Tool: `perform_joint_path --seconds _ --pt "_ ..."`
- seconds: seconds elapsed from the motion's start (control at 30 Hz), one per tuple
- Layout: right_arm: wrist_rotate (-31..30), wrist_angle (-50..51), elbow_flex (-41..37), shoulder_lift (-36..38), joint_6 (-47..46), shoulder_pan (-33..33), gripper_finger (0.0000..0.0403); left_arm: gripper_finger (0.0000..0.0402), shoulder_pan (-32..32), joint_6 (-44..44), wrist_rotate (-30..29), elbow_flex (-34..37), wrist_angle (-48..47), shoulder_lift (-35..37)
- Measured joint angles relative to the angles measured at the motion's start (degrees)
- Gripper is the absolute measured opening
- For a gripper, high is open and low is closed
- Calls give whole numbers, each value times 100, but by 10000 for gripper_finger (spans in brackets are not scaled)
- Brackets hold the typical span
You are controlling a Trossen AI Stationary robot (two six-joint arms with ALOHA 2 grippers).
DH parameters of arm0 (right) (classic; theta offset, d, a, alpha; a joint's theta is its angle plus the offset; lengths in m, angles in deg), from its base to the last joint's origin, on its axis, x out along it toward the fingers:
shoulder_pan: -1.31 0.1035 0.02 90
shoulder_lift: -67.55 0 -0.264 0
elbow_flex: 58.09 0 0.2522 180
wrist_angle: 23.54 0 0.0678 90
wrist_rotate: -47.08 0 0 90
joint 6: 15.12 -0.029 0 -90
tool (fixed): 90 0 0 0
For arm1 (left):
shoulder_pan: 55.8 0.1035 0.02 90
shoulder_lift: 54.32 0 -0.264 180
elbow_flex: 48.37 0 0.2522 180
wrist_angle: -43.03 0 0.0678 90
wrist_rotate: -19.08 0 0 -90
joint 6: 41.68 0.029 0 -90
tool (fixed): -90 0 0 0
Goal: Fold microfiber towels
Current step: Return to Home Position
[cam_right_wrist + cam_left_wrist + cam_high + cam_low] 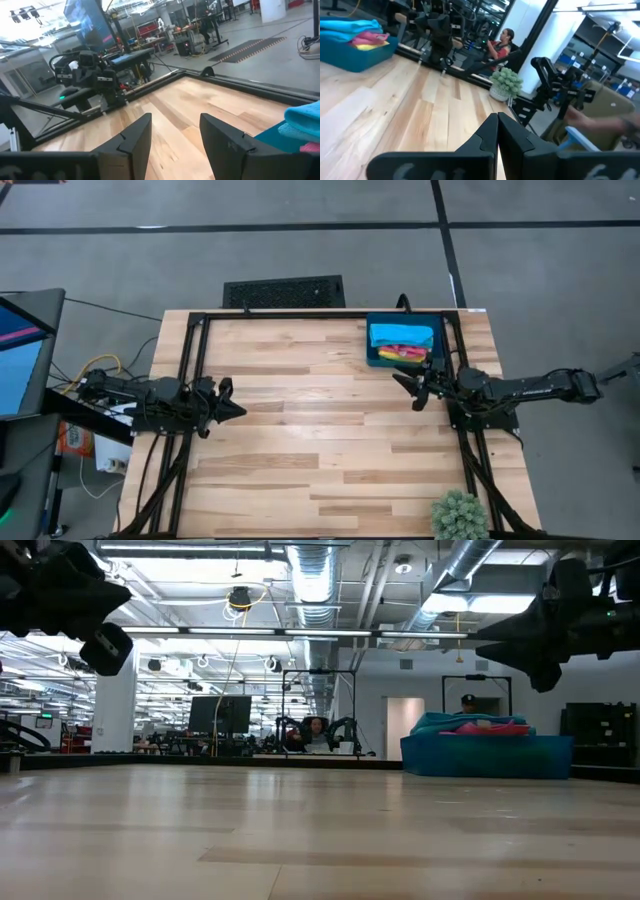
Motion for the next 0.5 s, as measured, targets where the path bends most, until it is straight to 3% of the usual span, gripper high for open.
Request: perform_joint_path --seconds 0.5 --pt "7 40 0 0 -2 -1 193 0 0 -113 -108 4 7 0"
